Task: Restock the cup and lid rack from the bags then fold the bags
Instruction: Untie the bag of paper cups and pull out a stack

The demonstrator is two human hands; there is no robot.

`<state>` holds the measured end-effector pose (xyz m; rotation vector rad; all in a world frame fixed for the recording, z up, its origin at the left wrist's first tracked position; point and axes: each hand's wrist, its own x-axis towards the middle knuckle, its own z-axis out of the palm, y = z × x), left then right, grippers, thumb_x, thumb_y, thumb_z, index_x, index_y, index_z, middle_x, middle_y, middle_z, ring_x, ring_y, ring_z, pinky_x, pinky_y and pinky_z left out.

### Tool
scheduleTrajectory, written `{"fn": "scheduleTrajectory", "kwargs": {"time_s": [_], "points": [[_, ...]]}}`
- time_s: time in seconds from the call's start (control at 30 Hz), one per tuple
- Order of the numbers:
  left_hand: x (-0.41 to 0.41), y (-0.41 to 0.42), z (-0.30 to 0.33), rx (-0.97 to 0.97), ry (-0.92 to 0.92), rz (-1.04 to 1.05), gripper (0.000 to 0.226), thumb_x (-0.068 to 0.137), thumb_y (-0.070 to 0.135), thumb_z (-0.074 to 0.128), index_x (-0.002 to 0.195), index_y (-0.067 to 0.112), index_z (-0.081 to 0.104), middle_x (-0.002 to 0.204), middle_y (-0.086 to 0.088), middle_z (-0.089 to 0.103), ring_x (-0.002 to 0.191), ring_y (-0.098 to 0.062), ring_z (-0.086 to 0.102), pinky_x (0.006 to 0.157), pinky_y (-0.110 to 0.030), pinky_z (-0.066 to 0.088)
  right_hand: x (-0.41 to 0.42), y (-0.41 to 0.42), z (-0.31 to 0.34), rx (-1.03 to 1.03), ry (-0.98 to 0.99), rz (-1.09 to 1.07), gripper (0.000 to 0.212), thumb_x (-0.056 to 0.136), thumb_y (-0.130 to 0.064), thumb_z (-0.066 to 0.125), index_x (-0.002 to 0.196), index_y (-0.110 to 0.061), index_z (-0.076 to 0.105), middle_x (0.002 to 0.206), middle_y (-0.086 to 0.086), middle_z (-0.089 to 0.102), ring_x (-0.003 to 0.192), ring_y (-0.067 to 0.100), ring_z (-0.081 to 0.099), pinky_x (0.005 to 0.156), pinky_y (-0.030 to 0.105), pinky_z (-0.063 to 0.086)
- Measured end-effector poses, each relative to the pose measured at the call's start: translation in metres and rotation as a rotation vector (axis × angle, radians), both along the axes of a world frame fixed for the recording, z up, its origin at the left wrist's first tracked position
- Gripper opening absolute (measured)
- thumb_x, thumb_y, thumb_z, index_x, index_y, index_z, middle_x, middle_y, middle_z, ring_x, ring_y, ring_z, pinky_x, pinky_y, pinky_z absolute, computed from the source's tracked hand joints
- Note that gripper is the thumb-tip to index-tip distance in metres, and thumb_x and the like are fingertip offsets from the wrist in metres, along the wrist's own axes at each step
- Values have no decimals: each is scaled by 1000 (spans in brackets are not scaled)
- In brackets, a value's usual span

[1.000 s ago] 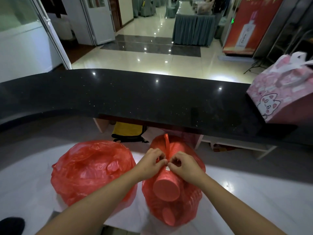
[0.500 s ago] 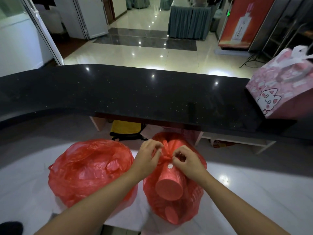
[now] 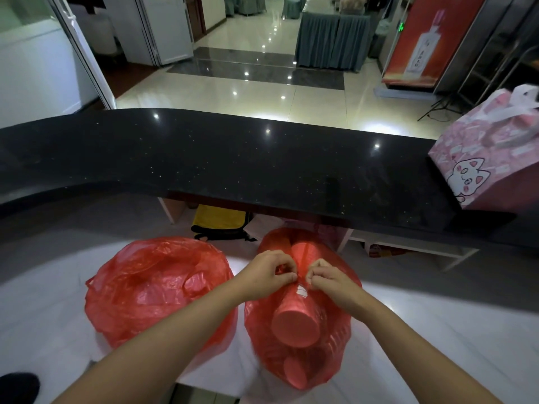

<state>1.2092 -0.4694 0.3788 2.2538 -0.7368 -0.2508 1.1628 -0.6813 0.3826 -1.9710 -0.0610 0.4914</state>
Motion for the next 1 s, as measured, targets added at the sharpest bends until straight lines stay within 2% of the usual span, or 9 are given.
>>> {"fn": "scheduleTrajectory", "kwargs": {"time_s": [0.1,0.2,0.27,0.37,0.47,0.6,0.67,0.8,1.0], "points": [[0,-2,0,7,52,34,7,90,29,72,85,33,68,97,16,59,95,-2,54,84,-22,45,-1,-8,0,-97,-39,0,24,88,-33,63,73,-15,63,98,-7,52,79,1,51,70,17,43],[-3,-2,-3,-4,10,86,9,91,29,71,88,36,66,111,25,48,113,-5,45,98,-17,37,-6,-21,2,-128,-43,48,22,86,-35,67,71,-21,61,97,-14,51,81,1,52,74,17,45],[-6,-1,-4,-86,-17,156,6,94,29,68,95,35,65,114,25,47,112,-4,47,97,-14,37,-9,-27,5,-62,-5,55,23,82,-42,68,72,-22,61,99,-15,52,90,5,55,83,21,45],[-12,-3,1,-154,8,205,9,97,29,61,105,34,62,106,18,54,96,-5,55,82,-16,44,-13,-30,8,58,26,38,26,79,-46,70,73,-22,61,102,-12,55,97,9,57,93,29,44],[-18,-7,7,-73,-44,95,7,97,28,61,103,30,65,99,16,59,93,-5,56,81,-20,46,-16,-28,12,183,27,28,23,82,-45,72,74,-25,62,94,-8,56,89,9,56,89,31,44],[-23,-14,12,5,-192,-41,10,97,25,62,105,26,69,101,14,64,96,-5,52,86,-21,45,-18,-27,12,447,92,-30,16,85,-30,72,81,-16,65,91,6,63,89,20,58,88,37,46],[-22,-19,15,4,-198,-62,12,96,24,64,105,23,71,99,12,67,93,-4,54,84,-22,46,-17,-27,11,487,102,-42,13,85,-26,70,81,-15,65,86,8,65,84,18,59,85,34,46],[-20,-25,14,21,-80,-127,16,93,26,70,109,26,74,100,12,69,88,-2,60,79,-18,49,-21,-31,8,413,110,-56,16,84,-32,71,81,-17,69,72,-2,59,71,11,51,72,26,41],[-19,-36,2,83,-38,-137,17,91,31,71,107,27,77,94,15,62,84,2,55,75,-10,40,-37,-41,-6,296,72,-39,26,88,-41,68,98,-19,78,72,-7,59,73,6,52,71,17,42]]}}
